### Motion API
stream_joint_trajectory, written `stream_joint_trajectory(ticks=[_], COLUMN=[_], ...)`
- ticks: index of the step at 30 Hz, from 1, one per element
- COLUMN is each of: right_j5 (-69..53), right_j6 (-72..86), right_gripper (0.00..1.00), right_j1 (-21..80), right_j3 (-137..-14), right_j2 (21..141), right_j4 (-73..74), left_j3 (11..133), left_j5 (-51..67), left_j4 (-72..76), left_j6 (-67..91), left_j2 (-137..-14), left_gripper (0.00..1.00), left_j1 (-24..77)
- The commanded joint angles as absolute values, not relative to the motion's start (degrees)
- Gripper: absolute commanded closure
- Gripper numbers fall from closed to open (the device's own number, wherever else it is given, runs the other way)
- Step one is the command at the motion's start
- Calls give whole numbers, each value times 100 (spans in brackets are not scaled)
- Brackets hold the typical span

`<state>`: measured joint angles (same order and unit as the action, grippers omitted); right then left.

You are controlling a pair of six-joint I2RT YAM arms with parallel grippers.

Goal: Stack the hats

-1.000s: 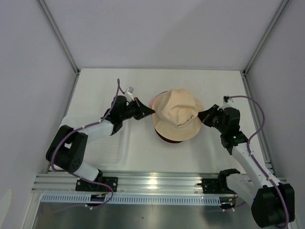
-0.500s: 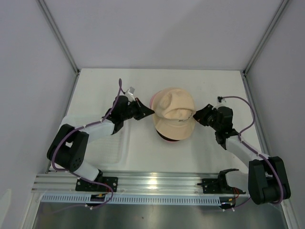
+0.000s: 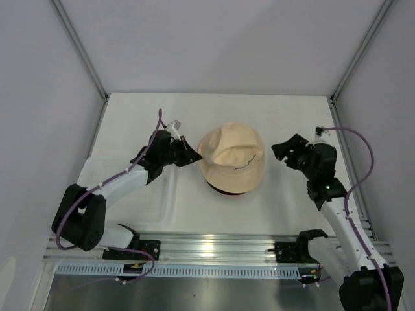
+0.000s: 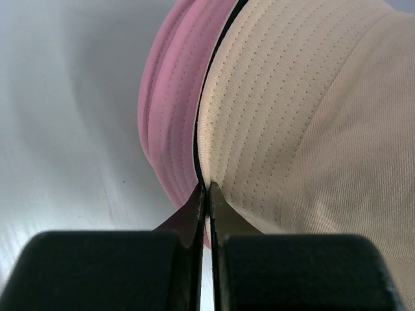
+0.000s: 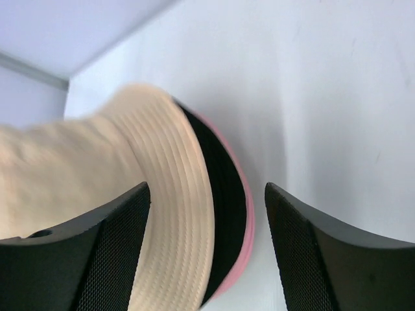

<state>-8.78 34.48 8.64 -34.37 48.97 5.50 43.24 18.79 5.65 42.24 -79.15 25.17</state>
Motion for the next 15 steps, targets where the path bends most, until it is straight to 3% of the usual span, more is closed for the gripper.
stream_joint_trajectory(ticks=[1,15], right_j5=[-684,-2347], right_j6=[3252,4596], right_gripper=[25,23], right_j1=[502,509], right_j3=[-3981,-3604], right_j2=[4904,6802], right_j4=[871,-2968], left_j3=[4500,5853], left_j5=[1468,1239], left_j4=[-130,-711], left_j6=[3771,3068], left_j2=[-7752,-8577], left_gripper=[98,99], left_j1=[2540,2487])
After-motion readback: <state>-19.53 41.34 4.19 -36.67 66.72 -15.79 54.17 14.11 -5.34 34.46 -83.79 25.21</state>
